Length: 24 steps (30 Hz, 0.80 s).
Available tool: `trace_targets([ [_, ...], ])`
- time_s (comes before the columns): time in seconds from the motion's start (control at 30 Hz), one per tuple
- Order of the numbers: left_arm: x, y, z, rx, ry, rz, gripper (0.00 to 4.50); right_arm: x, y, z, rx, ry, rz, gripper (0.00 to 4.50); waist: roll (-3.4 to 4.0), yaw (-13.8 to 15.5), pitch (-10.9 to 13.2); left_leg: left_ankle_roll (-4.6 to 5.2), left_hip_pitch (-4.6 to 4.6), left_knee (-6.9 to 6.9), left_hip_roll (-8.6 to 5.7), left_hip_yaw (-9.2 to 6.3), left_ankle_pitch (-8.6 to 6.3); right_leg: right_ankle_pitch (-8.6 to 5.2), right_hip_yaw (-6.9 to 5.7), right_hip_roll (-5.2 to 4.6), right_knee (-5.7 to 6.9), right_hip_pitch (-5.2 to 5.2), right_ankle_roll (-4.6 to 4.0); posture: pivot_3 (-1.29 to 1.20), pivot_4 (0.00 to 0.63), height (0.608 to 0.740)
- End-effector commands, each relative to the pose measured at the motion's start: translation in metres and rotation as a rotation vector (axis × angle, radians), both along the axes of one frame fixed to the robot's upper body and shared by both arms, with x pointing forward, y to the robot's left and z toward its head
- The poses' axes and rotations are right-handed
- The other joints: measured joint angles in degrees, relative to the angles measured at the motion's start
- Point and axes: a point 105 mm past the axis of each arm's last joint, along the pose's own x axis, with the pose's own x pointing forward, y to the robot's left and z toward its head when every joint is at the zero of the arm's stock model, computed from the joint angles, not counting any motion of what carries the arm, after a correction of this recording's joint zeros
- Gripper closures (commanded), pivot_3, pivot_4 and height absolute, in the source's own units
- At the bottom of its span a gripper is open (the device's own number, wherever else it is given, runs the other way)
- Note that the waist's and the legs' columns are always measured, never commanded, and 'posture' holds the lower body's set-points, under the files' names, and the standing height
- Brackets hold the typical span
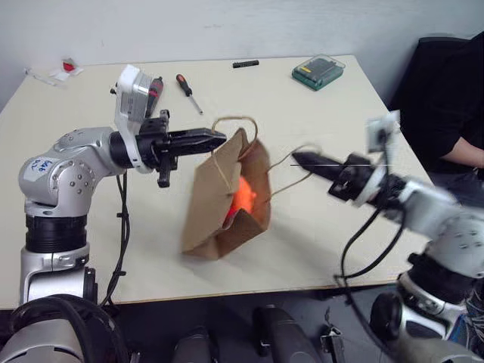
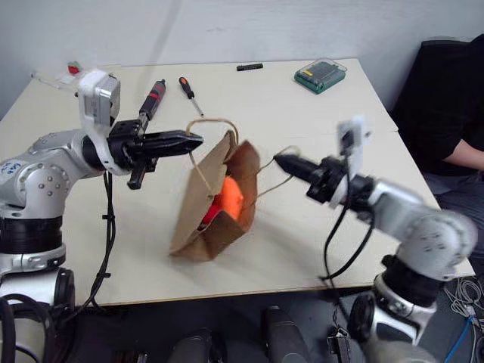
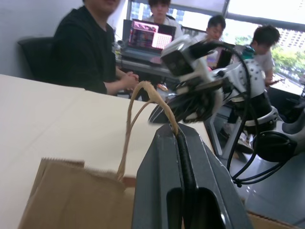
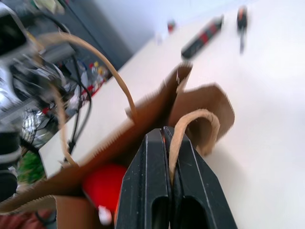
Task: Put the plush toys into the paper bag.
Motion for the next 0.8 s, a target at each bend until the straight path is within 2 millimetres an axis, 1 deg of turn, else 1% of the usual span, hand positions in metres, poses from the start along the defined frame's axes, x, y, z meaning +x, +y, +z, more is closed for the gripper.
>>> trace_targets([
  [0.03,0.003,-0.003,0.016,-0.045,-0.073,0.021,4.5,-0.011,0.0,0.024,-0.038,-0.105,0.012,4.48,0.0,-0.1,0.0,0.0,-0.01,-0.03,0.01,0.0,0.0,0.0,0.0,0.01,-0.03,-0.01,0.0,0.0,0.15,0.74],
  [0.13,0.006,-0.01,0.013,-0.06,-0.074,0.023,4.5,-0.011,0.005,0.027,-0.091,-0.146,-0.005,4.48,0.01,-0.2,0.0,0.0,0.0,-0.06,0.03,0.01,0.0,0.0,0.02,0.01,-0.05,-0.01,0.0,0.0,0.15,0.74],
  [0.27,0.009,-0.016,0.012,-0.082,-0.075,0.024,4.5,-0.007,0.012,0.029,-0.104,-0.204,-0.051,4.48,0.01,-0.1,0.0,0.0,-0.01,-0.04,0.03,0.02,0.0,0.0,0.02,0.0,-0.03,-0.02,0.0,0.0,0.15,0.74],
  [0.37,0.01,-0.015,0.011,-0.09,-0.071,0.036,4.5,-0.009,0.015,0.028,-0.13,-0.246,-0.065,4.48,0.01,-0.1,0.0,0.0,-0.04,-0.04,0.03,0.02,0.0,0.0,0.01,-0.01,-0.06,-0.02,0.01,0.0,0.15,0.74],
  [0.5,0.011,-0.006,0.01,-0.096,-0.05,0.069,4.5,-0.009,0.015,0.031,-0.072,-0.255,-0.084,4.48,0.01,0.0,0.0,0.0,-0.04,-0.03,0.03,0.01,0.0,0.01,0.0,-0.02,-0.05,-0.02,0.02,0.0,0.15,0.74],
  [0.6,0.006,0.001,0.012,-0.104,-0.039,0.071,3.88,-0.016,0.016,0.028,-0.088,-0.25,-0.051,3.84,0.01,-0.1,0.0,0.0,-0.03,-0.03,0.04,0.01,0.0,0.01,0.01,-0.01,-0.03,-0.02,0.02,0.0,0.15,0.74],
  [0.67,0.002,0.004,0.011,-0.09,-0.042,0.079,3.2,-0.022,0.015,0.023,-0.133,-0.249,-0.043,3.11,0.01,-0.1,0.0,0.0,-0.04,-0.05,0.05,0.01,0.0,0.01,0.0,-0.01,-0.04,-0.04,0.01,0.0,0.15,0.74],
  [0.7,0.0,0.007,0.011,-0.086,-0.039,0.085,2.95,-0.025,0.013,0.019,-0.162,-0.247,-0.043,2.82,0.01,-0.1,0.0,0.0,-0.04,-0.06,0.06,0.01,0.0,0.01,0.0,-0.01,-0.06,-0.04,0.01,0.0,0.15,0.74],
  [0.73,-0.003,0.01,0.011,-0.081,-0.037,0.09,2.58,-0.028,0.011,0.016,-0.183,-0.244,-0.043,2.4,0.01,0.0,0.0,0.0,-0.06,-0.06,0.06,0.01,0.0,0.01,0.0,-0.02,-0.08,-0.04,0.01,0.0,0.15,0.74],
  [0.8,-0.006,0.017,0.009,-0.069,-0.03,0.108,2.06,-0.032,0.006,0.012,-0.208,-0.235,-0.049,1.82,0.01,0.0,0.0,0.0,-0.06,-0.05,0.05,-0.01,0.0,0.01,0.0,-0.03,-0.11,-0.02,0.02,0.0,0.15,0.74],
])
